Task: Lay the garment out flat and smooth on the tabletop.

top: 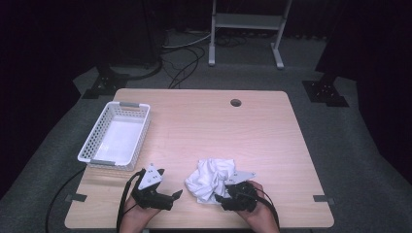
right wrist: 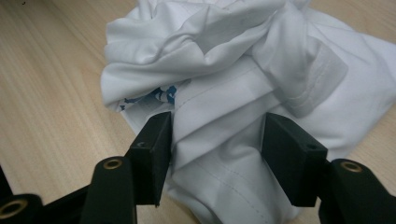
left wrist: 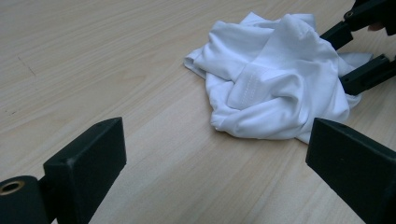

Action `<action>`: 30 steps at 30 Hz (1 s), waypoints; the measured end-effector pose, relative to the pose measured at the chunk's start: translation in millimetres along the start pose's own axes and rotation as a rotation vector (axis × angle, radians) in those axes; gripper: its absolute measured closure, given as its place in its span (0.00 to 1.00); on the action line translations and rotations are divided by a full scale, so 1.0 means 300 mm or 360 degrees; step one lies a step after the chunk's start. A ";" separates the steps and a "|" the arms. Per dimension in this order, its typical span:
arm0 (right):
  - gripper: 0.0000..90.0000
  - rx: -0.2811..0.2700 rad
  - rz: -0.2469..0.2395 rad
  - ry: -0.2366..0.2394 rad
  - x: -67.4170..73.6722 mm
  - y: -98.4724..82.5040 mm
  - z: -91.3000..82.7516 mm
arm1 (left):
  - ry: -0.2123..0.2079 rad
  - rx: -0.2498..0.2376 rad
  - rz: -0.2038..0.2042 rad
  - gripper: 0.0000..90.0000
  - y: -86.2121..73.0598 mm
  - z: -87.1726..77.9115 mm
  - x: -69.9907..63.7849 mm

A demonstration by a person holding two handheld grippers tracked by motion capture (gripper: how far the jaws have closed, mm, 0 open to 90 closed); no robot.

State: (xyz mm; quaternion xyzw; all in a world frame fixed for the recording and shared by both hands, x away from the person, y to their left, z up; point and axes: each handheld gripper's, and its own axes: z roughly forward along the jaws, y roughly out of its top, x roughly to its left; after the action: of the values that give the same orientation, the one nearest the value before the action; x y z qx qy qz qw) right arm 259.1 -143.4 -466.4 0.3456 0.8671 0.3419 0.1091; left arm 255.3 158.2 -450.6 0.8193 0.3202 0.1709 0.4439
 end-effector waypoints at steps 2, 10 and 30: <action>0.45 -0.0002 -0.0004 0.0006 -0.003 0.004 -0.015 | 0.0000 -0.0001 -0.0001 0.05 0.000 -0.001 0.001; 0.40 -0.0046 -0.0048 0.0051 -0.027 0.073 -0.106 | -0.0004 -0.0001 -0.0002 0.05 0.000 0.000 0.003; 0.51 0.0169 -0.0360 0.0275 0.009 0.299 0.067 | -0.0007 -0.0015 -0.0021 0.05 -0.002 -0.008 0.011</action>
State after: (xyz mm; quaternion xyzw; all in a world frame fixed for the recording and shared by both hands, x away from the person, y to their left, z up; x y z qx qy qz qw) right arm 312.6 -84.0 -421.3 0.2203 0.9235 0.3095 0.0535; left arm 256.2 162.1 -449.9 0.8155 0.3238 0.1677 0.4494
